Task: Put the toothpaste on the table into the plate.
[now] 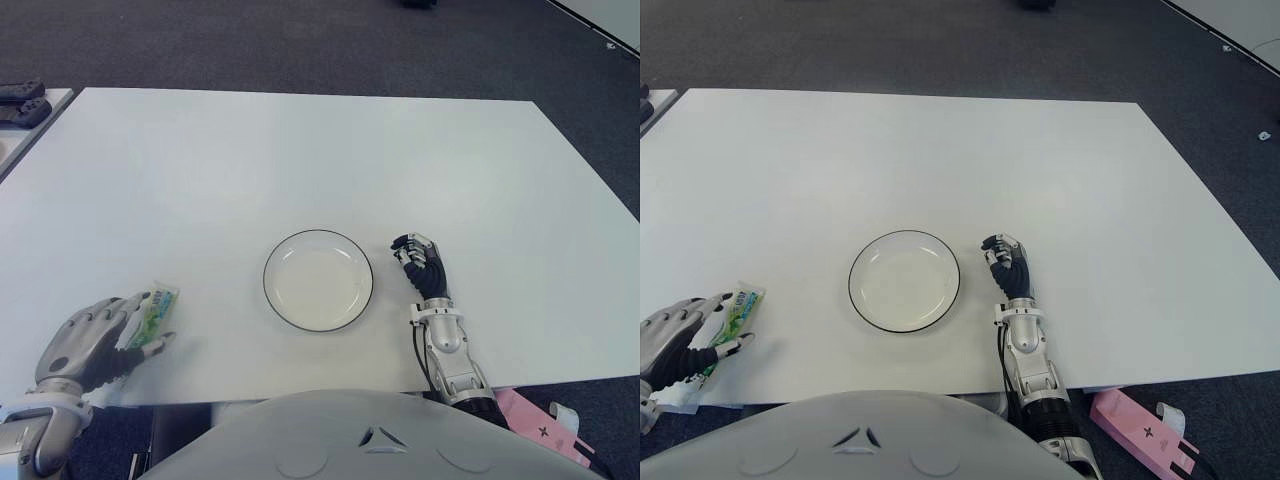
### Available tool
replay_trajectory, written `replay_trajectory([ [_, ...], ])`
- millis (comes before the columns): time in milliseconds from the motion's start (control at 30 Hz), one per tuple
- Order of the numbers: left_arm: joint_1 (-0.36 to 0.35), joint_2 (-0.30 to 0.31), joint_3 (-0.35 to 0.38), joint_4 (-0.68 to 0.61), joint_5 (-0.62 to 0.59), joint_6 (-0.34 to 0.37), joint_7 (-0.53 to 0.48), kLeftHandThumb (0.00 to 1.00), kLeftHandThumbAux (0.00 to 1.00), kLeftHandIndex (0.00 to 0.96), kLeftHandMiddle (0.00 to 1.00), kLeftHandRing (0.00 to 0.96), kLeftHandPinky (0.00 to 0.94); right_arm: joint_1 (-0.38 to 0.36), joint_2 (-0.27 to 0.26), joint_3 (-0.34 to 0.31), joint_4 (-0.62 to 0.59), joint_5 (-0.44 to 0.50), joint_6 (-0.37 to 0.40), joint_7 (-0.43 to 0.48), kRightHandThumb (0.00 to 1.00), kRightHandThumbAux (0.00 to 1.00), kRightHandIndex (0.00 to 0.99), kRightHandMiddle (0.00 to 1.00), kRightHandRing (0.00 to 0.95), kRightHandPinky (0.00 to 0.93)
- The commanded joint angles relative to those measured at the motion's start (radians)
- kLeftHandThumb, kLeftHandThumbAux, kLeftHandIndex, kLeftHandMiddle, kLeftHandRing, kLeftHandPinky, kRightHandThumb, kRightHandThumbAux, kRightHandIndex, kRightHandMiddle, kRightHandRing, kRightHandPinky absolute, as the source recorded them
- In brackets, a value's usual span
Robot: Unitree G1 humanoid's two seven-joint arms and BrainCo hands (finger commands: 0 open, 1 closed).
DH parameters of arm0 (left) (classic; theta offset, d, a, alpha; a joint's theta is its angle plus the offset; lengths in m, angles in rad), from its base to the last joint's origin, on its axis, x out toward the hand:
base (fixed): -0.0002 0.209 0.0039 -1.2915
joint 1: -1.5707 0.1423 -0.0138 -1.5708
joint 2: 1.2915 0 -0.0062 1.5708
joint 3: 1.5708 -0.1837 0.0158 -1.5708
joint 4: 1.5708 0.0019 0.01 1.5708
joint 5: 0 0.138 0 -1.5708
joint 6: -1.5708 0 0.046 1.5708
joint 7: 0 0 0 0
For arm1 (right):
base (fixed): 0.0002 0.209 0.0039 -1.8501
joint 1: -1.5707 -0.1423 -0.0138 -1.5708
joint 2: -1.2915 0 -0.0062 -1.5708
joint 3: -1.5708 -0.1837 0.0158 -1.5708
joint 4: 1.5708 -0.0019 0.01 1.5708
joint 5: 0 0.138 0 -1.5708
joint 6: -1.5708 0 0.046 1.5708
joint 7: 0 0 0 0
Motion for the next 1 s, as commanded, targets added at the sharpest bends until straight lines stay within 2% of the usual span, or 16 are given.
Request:
replay_trajectory([
  [33, 0.060, 0.040, -0.020, -0.001, 0.007, 0.027, -0.058, 0.188, 0.253, 0.069, 0.144, 0.088, 0.089, 0.040, -0.005, -0.004, 0.048, 0.006, 0.033, 0.019, 0.702, 0.734, 0.429, 0.503, 0.499, 0.481],
  [167, 0.094, 0.024, -0.029, -0.086, 0.016, 0.062, -0.149, 0.187, 0.267, 0.055, 0.134, 0.079, 0.077, 0.040, -0.006, -0.007, 0.048, 0.012, 0.035, 0.027, 0.703, 0.734, 0.428, 0.504, 0.497, 0.475],
  [267, 0.107, 0.027, -0.031, -0.098, 0.016, 0.066, -0.180, 0.184, 0.283, 0.043, 0.131, 0.077, 0.068, 0.041, -0.005, -0.008, 0.047, 0.010, 0.038, 0.026, 0.703, 0.734, 0.428, 0.505, 0.496, 0.472],
  [633, 0.141, 0.051, -0.045, -0.087, 0.027, 0.022, -0.206, 0.172, 0.294, 0.031, 0.167, 0.114, 0.044, 0.040, -0.001, -0.008, 0.049, 0.004, 0.042, 0.021, 0.700, 0.735, 0.426, 0.508, 0.500, 0.491],
  [1000, 0.151, 0.053, -0.089, -0.070, 0.055, 0.031, -0.244, 0.130, 0.259, 0.016, 0.140, 0.090, 0.040, 0.039, -0.008, -0.008, 0.053, 0.002, 0.026, 0.023, 0.699, 0.735, 0.427, 0.507, 0.505, 0.500],
])
